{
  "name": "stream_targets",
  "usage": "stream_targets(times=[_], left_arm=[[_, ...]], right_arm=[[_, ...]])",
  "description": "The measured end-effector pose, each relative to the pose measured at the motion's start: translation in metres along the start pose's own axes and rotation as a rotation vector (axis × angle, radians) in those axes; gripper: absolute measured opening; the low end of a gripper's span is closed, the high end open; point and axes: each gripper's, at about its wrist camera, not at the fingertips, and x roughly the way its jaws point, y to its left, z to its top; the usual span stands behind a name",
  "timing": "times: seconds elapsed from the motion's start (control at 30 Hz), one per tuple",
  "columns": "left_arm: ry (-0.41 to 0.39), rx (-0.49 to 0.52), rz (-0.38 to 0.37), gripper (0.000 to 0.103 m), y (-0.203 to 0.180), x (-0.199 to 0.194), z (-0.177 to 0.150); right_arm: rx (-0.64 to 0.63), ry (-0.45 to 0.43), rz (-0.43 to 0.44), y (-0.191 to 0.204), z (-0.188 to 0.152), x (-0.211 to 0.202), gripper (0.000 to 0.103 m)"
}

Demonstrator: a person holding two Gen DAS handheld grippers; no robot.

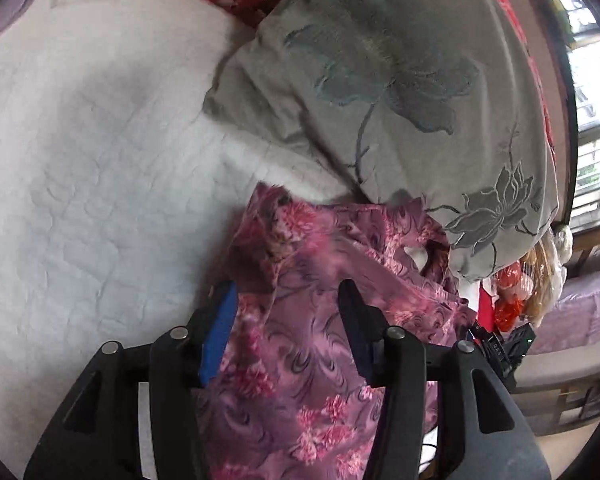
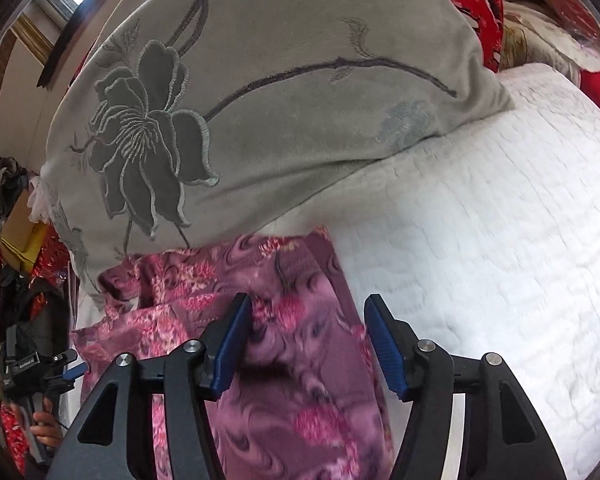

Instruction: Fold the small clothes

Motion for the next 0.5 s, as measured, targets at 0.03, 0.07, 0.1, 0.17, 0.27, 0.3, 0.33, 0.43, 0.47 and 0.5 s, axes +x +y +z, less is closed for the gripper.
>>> stream_targets(times=[0.03, 0.07, 0.1, 0.17, 0.27, 0.3, 0.33, 0.43, 0.47, 0.5], left_arm=[[-0.019, 0.022, 0.014, 0.026, -0.003, -0.001, -0.002], [-0.029, 0.048, 0.022, 0.013, -0.006, -0.002, -0.004], [-0.031, 0.067, 0.030, 0.000, -0.008, -0.002, -0.005], [-0.057, 0.083, 0.051, 0.000, -0.011, -0.007, -0.008], [-0.134, 0.083, 0.034, 0.000, -0.011, -0.026, -0.007], [-0.157, 0.074, 0.035, 0.000, -0.009, -0.031, -0.005], [-0.177, 0.058, 0.040, 0.000, -0.007, -0.036, -0.001], [-0.168, -0.008, 0.039, 0.000, 0.011, -0.037, 0.009], [-0.150, -0.038, 0.015, 0.000, 0.019, -0.035, 0.011], [-0.132, -0.062, -0.011, 0.000, 0.025, -0.033, 0.012]], right_arm=[[-0.005, -0.010, 0.005, 0.000, 0.000, -0.001, 0.045], [-0.009, -0.013, 0.032, -0.001, -0.001, -0.002, 0.034], [-0.010, -0.002, 0.047, -0.001, -0.001, -0.001, 0.010], [-0.037, 0.002, 0.056, 0.001, -0.002, -0.005, 0.004], [-0.025, -0.087, 0.124, 0.006, 0.006, -0.030, 0.002], [0.017, -0.163, 0.183, 0.004, 0.013, -0.048, 0.002], [0.036, -0.195, 0.199, 0.002, 0.016, -0.054, 0.002], [0.064, -0.199, 0.164, -0.002, 0.030, -0.052, 0.002], [0.062, -0.170, 0.123, -0.003, 0.031, -0.044, 0.002], [0.071, -0.116, 0.111, -0.006, 0.030, -0.032, 0.002]])
